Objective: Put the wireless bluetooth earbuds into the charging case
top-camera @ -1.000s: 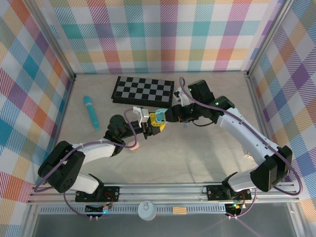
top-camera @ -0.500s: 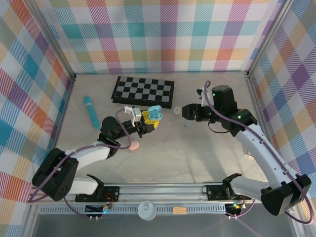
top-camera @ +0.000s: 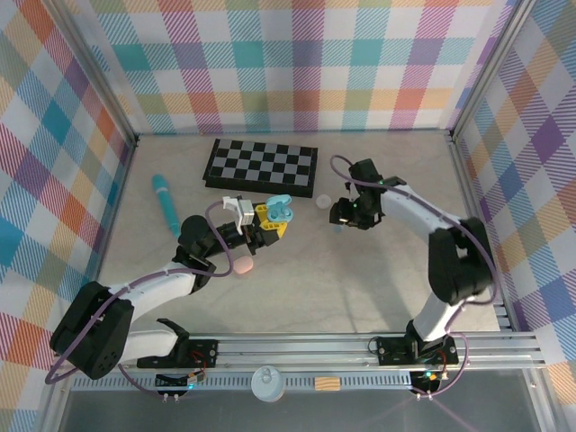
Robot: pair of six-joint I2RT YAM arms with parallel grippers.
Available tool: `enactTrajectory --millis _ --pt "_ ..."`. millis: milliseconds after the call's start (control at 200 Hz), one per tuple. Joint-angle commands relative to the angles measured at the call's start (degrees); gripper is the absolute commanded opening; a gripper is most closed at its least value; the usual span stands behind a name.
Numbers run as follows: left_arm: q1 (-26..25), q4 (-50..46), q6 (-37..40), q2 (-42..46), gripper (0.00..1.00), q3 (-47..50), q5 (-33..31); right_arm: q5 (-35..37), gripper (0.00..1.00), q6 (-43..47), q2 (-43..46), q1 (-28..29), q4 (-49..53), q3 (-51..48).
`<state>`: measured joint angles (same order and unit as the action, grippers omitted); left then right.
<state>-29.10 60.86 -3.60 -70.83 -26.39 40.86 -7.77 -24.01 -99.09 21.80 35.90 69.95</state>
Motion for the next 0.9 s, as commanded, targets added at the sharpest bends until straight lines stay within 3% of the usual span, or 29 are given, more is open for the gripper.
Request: enactTrajectory --millis 0,420,900 --pt "0.3 0.3 0.6 1.7 0.30 0.4 0.4 -2.7 0.52 3.0 -4.3 -0.9 -2.1 3.8" --pt "0.3 -1.9 1.1 1.8 0.30 -0.7 0.8 -6.2 0.52 5.8 -14.1 -3.4 -3.4 7.7" --pt "0.3 0.6 0.0 0.2 0.30 -0.9 1.2 -12.6 0.50 7.1 -7.2 -3.2 -4.3 -2.3"
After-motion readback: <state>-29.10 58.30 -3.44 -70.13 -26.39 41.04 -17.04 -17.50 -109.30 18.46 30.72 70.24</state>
